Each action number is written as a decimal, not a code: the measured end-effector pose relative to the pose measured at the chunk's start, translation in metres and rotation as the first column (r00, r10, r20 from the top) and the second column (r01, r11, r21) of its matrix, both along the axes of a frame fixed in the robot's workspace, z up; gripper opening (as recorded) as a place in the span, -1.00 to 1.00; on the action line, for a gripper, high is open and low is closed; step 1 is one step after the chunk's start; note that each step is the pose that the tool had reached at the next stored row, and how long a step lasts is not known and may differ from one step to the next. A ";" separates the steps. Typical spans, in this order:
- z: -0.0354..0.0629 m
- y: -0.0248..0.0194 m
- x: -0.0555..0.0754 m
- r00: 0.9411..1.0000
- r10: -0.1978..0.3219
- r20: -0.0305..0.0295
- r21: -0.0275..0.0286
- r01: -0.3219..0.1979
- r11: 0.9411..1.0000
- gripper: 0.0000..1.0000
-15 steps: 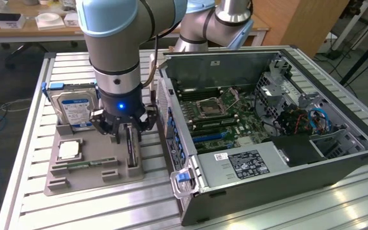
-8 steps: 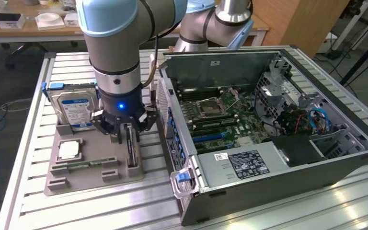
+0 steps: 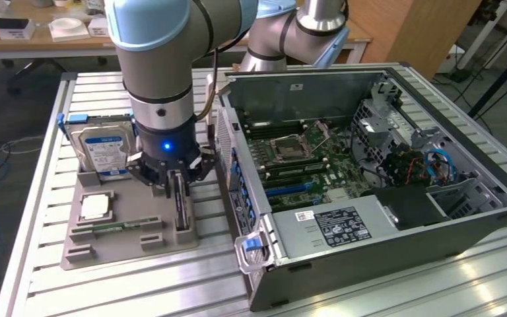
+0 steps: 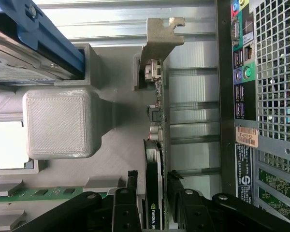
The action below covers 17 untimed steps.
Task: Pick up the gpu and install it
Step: 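Pick up the gpu and move the gpu toward the slot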
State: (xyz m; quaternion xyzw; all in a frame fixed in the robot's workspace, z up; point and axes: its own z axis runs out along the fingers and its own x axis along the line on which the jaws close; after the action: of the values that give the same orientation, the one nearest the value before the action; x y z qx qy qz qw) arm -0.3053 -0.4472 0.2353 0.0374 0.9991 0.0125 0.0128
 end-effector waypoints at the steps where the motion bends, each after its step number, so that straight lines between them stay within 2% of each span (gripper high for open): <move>1: 0.0000 0.0000 0.000 1.000 0.000 0.000 0.000 0.000 1.000 -0.24; 7: 0.0000 0.0000 0.000 1.000 0.000 0.000 0.000 0.000 1.000 -0.27; 8: 0.0000 0.0000 0.000 1.000 0.000 0.000 0.000 0.000 1.000 -0.40; 17: 0.0000 0.0000 0.003 1.000 0.000 0.000 0.000 0.000 1.000 -0.44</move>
State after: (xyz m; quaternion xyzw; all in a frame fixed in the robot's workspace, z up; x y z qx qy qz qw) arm -0.3021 -0.4472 0.2354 0.0374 0.9991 0.0124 0.0128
